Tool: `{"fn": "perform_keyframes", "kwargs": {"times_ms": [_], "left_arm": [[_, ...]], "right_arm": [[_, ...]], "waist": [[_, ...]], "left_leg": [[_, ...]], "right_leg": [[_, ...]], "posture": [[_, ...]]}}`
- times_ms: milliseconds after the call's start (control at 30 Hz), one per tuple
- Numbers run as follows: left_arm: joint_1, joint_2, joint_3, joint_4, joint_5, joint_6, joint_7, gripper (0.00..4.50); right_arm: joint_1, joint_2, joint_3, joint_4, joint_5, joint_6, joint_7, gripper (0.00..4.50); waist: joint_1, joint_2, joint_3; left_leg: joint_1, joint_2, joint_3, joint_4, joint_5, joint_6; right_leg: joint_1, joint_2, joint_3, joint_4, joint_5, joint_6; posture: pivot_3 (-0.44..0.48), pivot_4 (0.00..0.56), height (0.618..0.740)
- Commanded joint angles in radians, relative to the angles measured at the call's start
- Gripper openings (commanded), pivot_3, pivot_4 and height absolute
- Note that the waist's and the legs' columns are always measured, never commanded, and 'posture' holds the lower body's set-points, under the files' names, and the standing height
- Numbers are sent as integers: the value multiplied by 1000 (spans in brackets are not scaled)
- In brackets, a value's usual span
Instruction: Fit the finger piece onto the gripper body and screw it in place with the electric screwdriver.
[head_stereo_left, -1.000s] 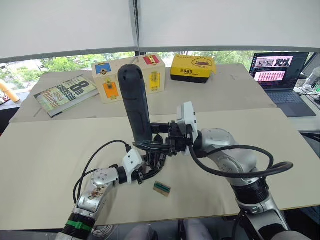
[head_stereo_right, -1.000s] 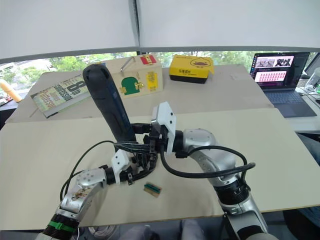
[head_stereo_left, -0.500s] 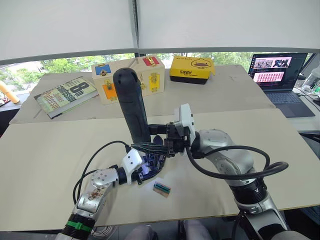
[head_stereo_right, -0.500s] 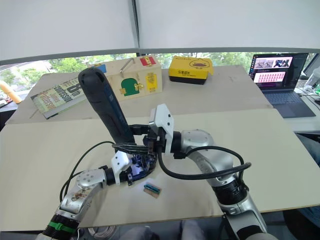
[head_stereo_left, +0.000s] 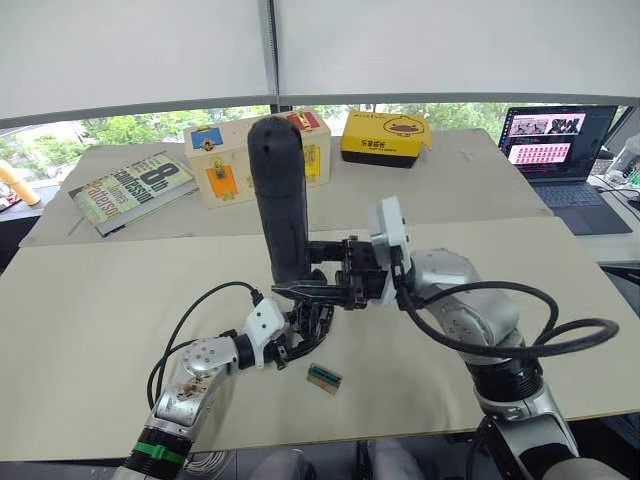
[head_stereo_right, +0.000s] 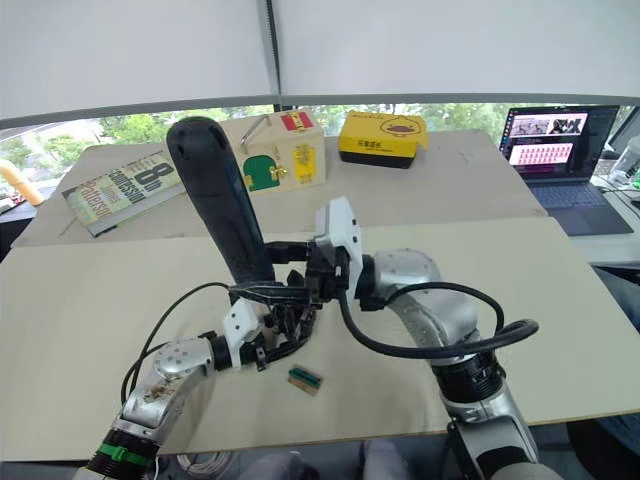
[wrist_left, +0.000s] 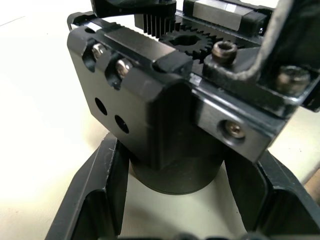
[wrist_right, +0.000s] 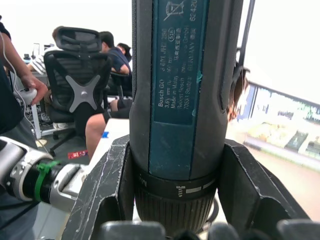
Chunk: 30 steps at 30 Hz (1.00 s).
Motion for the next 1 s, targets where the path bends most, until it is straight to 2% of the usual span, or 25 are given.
{"fn": "perform_keyframes", "kwargs": {"times_ms": [33, 167, 233, 333, 500, 667, 733, 833, 900, 933, 1000], "left_arm": [[19, -4, -35, 52, 22, 19, 5, 2272], [18, -13, -27, 62, 20, 15, 18, 2272], [17, -11, -24, 66, 32, 4, 33, 3291], [23, -13, -17, 65, 25, 4, 39, 4466], [89, 53, 26, 12, -6, -27, -10, 4466], [146, 123, 84, -19, -50, -62, -49, 4466], [180, 173, 172, -26, -118, -69, -85, 4466], [230, 260, 301, -48, -262, -69, -208, 4466], [269, 326, 355, -83, -354, -38, -313, 4466], [289, 364, 382, -101, -383, -7, -344, 4466], [324, 407, 444, -133, -446, 15, -401, 4466]], "right_arm": [[-26, 4, -35, -54, 48, 1, 11, 1902], [-25, -11, -48, -61, 83, 20, 37, 1902], [-27, -19, -58, -67, 108, 33, 49, 1902], [-25, -39, -81, -81, 160, 74, 55, 1902], [-4, -104, -153, -147, 319, 176, 53, 1902], [-16, -171, -262, -195, 543, 284, -37, 1902], [-38, -265, -329, -173, 591, 347, -78, 1902], [-46, -478, -389, -85, 530, 445, -101, 1902], [-7, -703, -338, -30, 418, 560, -81, 1902], [4, -802, -300, 17, 350, 648, -135, 1902], [62, -949, -249, 95, 262, 661, -65, 1902]], "waist": [[1, 0, 0], [3, 0, 0], [4, 0, 0], [4, 0, 0], [-2, 0, 0], [-24, -1, 1], [-28, -1, 2], [-27, -2, 5], [-19, -1, 9], [-8, -1, 10], [6, -5, 13]], "left_leg": [[0, 0, 0, 0, 0, 0], [0, 0, 0, 0, 0, 0], [0, 0, 0, 0, 0, 0], [0, 0, 0, 0, 0, 0], [-1, 1, 0, 0, 0, 0], [0, 2, 0, -7, 1, 1], [0, 3, 0, -7, 1, 1], [-2, 3, 0, -7, 1, 0], [-4, 3, 1, -7, 1, 1], [-5, 2, 1, -7, 1, 1], [-8, 2, 1, -6, 0, 1]], "right_leg": [[0, 0, 0, 0, 0, 0], [0, 0, 0, 0, 0, 0], [0, 0, 0, 0, 0, 0], [0, 0, 1, 0, 0, 0], [-1, 0, 2, 0, 0, 0], [-4, 0, 2, -1, -1, -2], [-3, 0, 1, -1, -2, -3], [-5, 0, 0, -1, -2, -3], [-6, -1, -1, -1, -2, -4], [-6, -2, -1, -1, -2, -3], [-8, -4, -3, -2, -2, -3]], "posture": [[0, 150, 740], [0, 150, 740], [0, 150, 740], [0, 150, 740], [0, 150, 740], [0, 150, 740], [0, 150, 740], [0, 150, 740], [0, 150, 740], [0, 150, 740], [0, 150, 740]]}}
